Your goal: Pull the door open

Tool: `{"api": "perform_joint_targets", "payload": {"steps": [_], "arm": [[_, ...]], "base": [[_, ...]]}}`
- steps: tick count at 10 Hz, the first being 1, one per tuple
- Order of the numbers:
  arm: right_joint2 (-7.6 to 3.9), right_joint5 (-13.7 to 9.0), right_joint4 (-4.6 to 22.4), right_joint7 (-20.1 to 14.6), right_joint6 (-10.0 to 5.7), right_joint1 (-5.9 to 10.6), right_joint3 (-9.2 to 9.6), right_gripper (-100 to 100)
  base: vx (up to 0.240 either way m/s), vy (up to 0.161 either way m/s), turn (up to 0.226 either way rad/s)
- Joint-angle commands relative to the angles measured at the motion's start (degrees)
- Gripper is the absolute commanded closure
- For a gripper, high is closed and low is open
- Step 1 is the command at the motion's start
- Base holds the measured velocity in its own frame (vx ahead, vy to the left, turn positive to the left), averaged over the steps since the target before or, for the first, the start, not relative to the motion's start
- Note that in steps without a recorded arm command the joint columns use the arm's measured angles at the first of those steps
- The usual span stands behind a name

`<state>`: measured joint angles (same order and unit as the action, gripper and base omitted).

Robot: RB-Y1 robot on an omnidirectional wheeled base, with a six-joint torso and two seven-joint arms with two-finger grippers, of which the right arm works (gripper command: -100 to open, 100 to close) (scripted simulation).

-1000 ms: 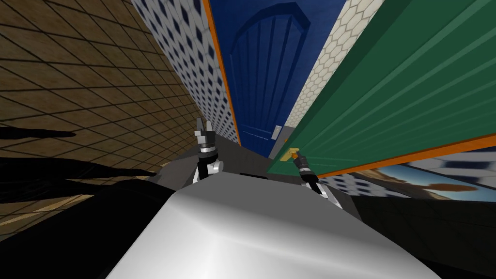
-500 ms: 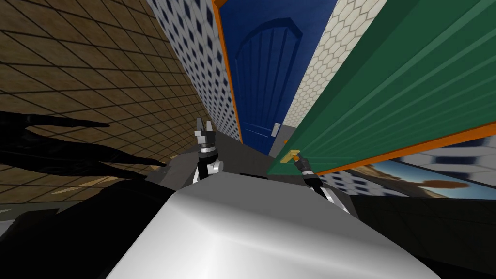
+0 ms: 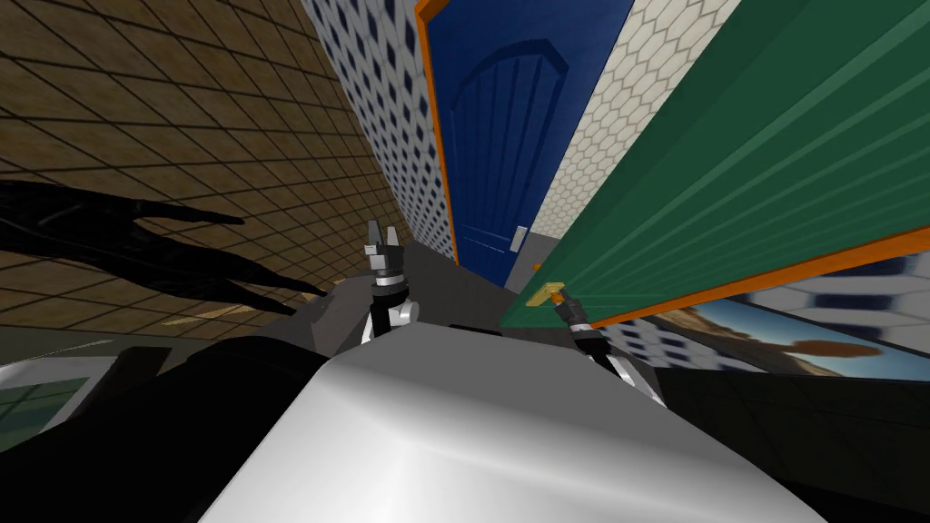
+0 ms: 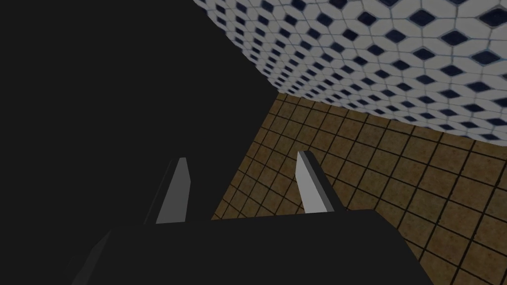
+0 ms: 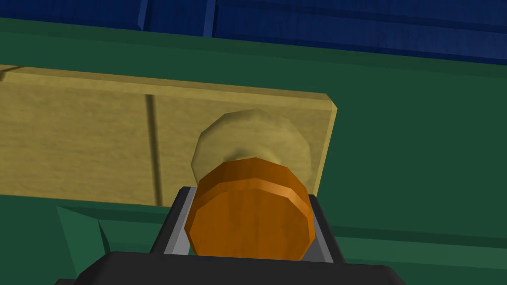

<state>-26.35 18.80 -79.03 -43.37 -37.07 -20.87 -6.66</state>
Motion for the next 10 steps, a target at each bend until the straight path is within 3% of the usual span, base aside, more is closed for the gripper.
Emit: {"api": "perform_joint_targets", "payload": {"steps": [1, 7, 8, 10], "arm": [[-0.51, 0.29, 0.51, -0.61, -1.82, -0.58, 0.32, 100], [-2.89, 1.0, 2.33, -2.93, -7.38, -1.8, 0.34, 100], [-2.76, 0.86, 2.54, -2.54, -6.72, -1.41, 0.08, 100], [-3.47, 1.27, 3.4, -3.28, -8.74, -1.74, 0.03, 100]], "base": [[-0.213, -0.104, 0.142], [-0.207, -0.106, 0.137], [-0.106, -0.045, 0.026], [-0.192, -0.092, 0.151]]}}
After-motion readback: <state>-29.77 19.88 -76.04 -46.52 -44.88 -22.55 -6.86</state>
